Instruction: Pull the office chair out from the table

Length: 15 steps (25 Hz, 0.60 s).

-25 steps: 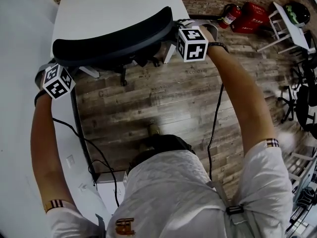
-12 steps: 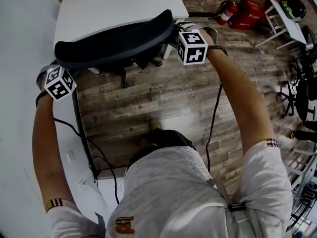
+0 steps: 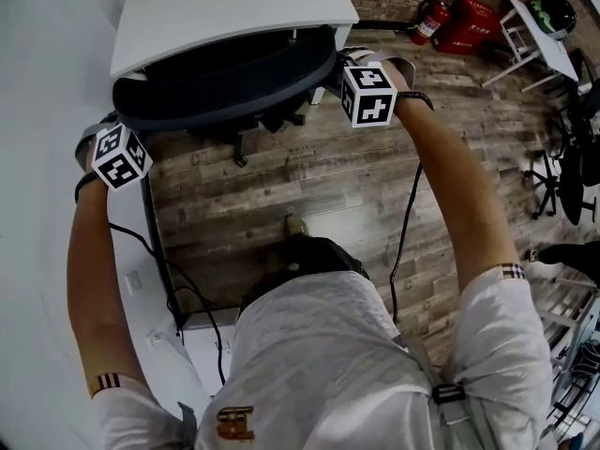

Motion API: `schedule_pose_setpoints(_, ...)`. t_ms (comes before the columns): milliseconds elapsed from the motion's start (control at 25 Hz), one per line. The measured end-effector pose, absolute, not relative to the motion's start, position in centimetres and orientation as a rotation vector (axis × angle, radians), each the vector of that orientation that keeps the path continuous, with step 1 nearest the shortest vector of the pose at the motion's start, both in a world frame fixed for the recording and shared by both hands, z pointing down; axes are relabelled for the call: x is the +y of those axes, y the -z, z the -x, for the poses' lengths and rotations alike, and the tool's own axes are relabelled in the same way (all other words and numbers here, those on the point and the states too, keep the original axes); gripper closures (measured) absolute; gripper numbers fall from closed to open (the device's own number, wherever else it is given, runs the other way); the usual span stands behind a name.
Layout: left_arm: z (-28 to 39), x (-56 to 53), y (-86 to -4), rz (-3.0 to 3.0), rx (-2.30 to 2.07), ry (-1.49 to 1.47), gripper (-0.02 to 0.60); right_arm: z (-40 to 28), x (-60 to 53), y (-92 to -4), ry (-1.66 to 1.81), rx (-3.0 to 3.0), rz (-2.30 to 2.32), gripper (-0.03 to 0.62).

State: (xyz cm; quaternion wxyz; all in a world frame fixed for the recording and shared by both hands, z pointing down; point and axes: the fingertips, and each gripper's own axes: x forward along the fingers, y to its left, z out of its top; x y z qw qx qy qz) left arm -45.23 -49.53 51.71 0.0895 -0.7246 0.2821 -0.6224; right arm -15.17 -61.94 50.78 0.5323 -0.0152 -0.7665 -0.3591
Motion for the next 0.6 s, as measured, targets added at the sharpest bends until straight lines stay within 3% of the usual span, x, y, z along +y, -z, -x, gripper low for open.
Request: schedule_pose_setpoints(600, 44.2, -44.8, -51.6, 2.160, 0.789, 1.838, 0.511, 14.0, -56.4, -50.8, 0.836, -1.823, 0.014, 0.523)
